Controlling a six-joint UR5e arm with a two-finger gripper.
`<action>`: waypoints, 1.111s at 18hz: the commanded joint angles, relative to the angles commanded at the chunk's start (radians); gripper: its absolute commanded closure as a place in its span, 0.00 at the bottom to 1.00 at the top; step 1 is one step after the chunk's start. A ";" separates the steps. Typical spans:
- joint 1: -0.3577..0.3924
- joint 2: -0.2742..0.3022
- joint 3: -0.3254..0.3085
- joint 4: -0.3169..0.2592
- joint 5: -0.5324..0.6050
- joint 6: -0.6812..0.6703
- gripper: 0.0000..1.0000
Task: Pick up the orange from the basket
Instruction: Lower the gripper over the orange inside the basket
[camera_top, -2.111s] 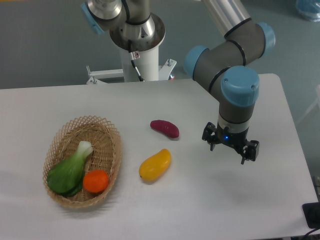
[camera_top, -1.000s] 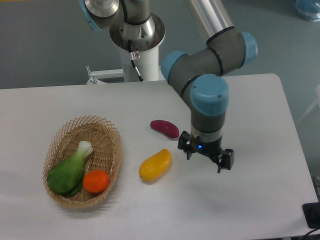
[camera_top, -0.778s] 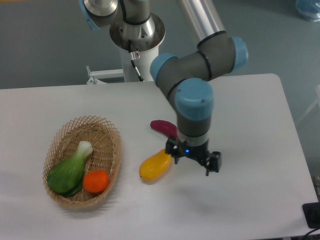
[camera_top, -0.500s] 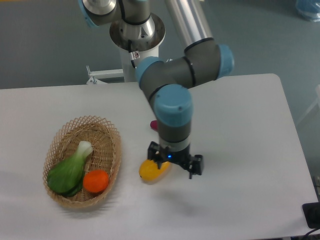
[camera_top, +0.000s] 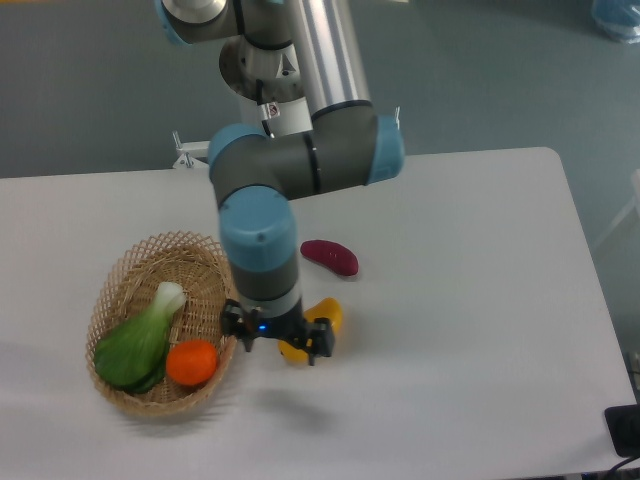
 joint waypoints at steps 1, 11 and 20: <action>-0.005 0.000 0.002 0.000 -0.009 -0.028 0.00; -0.107 -0.043 -0.012 0.000 -0.045 -0.184 0.00; -0.120 -0.075 -0.041 0.003 -0.034 -0.210 0.00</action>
